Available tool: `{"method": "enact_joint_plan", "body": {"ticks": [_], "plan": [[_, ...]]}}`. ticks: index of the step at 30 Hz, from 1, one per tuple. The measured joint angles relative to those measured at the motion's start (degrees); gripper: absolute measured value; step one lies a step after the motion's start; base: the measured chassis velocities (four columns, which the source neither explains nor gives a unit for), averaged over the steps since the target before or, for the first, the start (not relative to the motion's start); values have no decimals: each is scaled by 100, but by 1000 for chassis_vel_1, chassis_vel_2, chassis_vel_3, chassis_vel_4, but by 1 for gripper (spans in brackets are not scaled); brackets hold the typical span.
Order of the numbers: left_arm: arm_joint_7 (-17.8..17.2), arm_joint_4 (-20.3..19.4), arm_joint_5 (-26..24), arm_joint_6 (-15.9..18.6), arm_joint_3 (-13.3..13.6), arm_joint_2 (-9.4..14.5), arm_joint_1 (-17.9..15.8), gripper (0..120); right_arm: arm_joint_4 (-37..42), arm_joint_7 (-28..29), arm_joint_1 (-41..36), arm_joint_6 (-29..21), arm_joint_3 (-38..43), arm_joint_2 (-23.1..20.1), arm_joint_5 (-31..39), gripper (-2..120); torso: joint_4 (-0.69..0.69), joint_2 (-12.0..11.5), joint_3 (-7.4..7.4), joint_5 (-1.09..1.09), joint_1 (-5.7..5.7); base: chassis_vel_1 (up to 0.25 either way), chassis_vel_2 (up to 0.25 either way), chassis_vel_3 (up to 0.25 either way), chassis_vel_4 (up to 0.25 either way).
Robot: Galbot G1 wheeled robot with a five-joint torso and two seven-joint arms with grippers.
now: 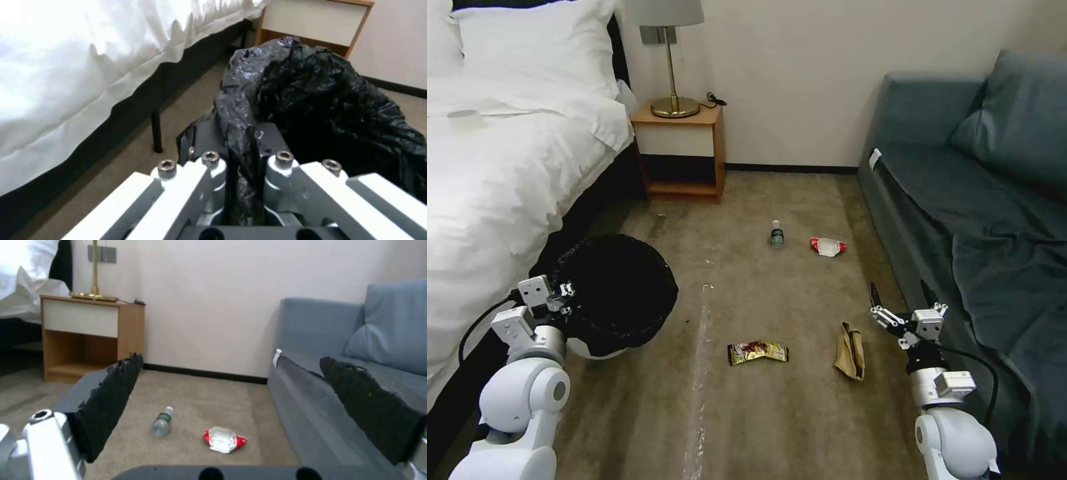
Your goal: Pick up the trash bin, then pick up the garbage on the floor and place it into the trash bin.
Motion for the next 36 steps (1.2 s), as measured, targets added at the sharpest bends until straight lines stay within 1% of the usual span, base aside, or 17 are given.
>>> {"method": "enact_joint_plan", "body": {"ticks": [7,11,14,15,16,18,19,21,22,24,25,26,27,29,30,32,36], "plan": [[6,53,38,-11,36,-34,-18,6,-210,79,152,70,-154,-51,-155,100,0,0,-1,1,0,-15,20,22,-16],[7,55,94,-10,131,-97,-44,6,-485,307,319,-45,-354,-126,-260,100,0,0,0,0,0,0,0,0,0],[7,72,139,-4,180,-131,-81,6,-768,494,483,-243,-485,-158,-177,100,0,0,-1,1,0,0,0,0,0],[9,88,163,-4,206,-144,-90,6,-927,593,578,-387,-568,-185,-64,100,-1,0,0,1,0,0,0,0,0],[9,88,163,-4,206,-144,-90,6,-927,593,578,-387,-568,-185,-64,100,-1,0,0,1,0,0,0,0,0],[20,104,205,-2,264,-182,-102,6,-1272,746,805,-659,-702,-257,154,100,0,0,0,1,0,0,0,0,0],[20,104,205,-2,264,-182,-102,6,-1272,746,805,-659,-702,-257,154,100,0,0,0,1,0,0,0,0,0],[31,112,241,1,315,-206,-140,6,-1677,842,1084,-1003,-819,-362,283,100,1,0,0,1,0,0,0,0,0],[31,112,241,1,315,-206,-140,6,-1677,842,1084,-1003,-819,-362,283,100,1,0,0,1,0,0,0,0,0],[35,143,265,12,353,-223,-207,6,-2129,1027,1409,-1361,-981,-455,433,100,0,0,0,1,0,0,0,0,0],[35,143,265,12,353,-223,-207,6,-2129,1027,1409,-1361,-981,-455,433,100,0,0,0,1,0,0,0,0,0],[37,160,272,17,355,-232,-230,6,-2346,1079,1554,-1541,-1054,-489,539,100,0,0,0,1,0,0,0,0,0],[37,160,272,17,355,-232,-230,6,-2346,1079,1554,-1541,-1054,-489,539,100,0,0,0,1,0,0,0,0,0],[39,190,281,19,354,-235,-250,6,-2736,1139,1791,-1892,-1176,-517,800,100,1,0,0,1,0,0,0,0,0],[39,190,281,19,354,-235,-250,6,-2736,1139,1791,-1892,-1176,-517,800,100,1,0,0,1,0,0,0,0,0],[39,196,287,21,350,-234,-254,6,-2946,1155,1897,-2124,-1212,-517,896,100,1,0,0,0,0,0,0,0,0],[38,196,302,23,339,-235,-250,6,-3132,1155,1944,-2347,-1216,-517,907,100,0,0,0,1,0,0,0,0,0]]}}
